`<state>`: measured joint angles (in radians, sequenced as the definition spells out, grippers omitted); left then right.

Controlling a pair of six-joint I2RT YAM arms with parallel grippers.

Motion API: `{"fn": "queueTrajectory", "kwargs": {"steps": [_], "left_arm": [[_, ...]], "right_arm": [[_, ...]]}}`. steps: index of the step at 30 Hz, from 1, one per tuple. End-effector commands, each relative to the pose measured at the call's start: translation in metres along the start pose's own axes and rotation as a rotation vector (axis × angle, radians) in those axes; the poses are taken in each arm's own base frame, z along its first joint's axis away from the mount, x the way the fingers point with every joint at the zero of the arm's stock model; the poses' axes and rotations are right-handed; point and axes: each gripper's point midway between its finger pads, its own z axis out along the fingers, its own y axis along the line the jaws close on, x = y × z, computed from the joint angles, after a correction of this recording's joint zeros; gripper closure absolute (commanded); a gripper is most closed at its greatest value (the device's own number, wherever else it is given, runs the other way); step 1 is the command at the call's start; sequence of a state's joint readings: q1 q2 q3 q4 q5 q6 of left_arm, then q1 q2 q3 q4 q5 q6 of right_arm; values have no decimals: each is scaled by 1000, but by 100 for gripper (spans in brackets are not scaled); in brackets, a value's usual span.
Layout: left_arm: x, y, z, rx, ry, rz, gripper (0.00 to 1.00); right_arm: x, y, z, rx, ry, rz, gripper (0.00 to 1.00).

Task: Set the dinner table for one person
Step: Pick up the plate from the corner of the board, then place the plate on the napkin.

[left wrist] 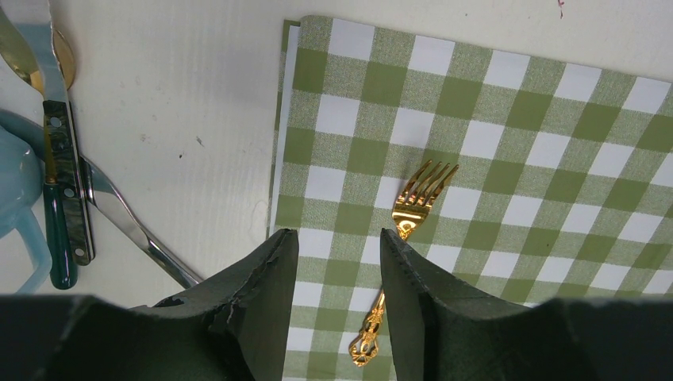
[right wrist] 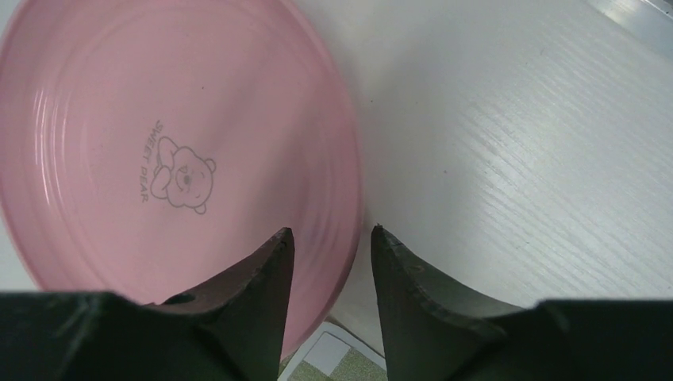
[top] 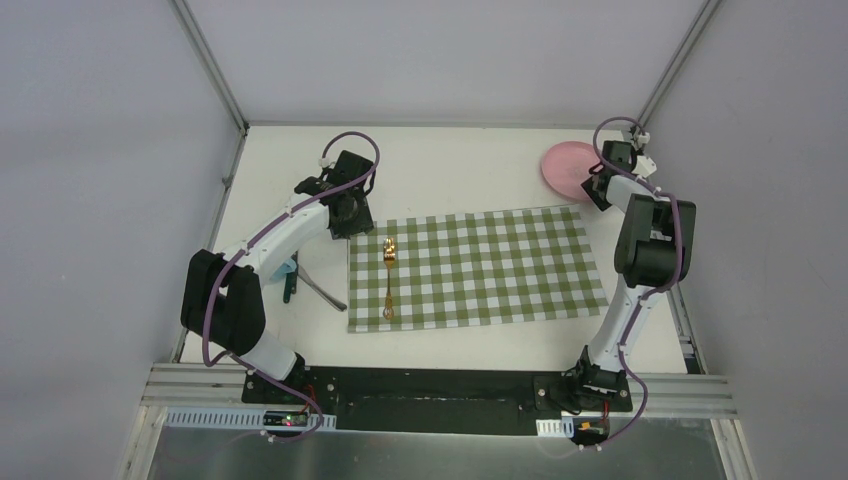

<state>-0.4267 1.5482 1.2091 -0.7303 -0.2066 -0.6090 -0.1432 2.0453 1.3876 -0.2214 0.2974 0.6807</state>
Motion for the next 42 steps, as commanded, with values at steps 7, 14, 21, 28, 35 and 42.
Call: {"fn": "queueTrajectory", "kwargs": {"steps": [7,14,21,28,35,42], "left_arm": [[-20,-14,-16,58,-76,-5,56],[-20,-13,-17,55,-79,-4,57],[-19,-13,-16,56,-74,-12,57],[-17,-15,-17,59,-69,-13,57],[-17,-15,-20,63,-77,-15,57],[-17,-15,-24,66,-82,-17,58]], "right_arm": [[-12,24,9,-55,-27,19,85],[-4,26,14,-71,-4,11,100],[-12,38,-3,-138,-19,12,100],[-5,61,-37,-226,-20,-11,100],[2,80,-82,-311,-39,-36,100],[7,85,-118,-369,-41,-62,100]]}}
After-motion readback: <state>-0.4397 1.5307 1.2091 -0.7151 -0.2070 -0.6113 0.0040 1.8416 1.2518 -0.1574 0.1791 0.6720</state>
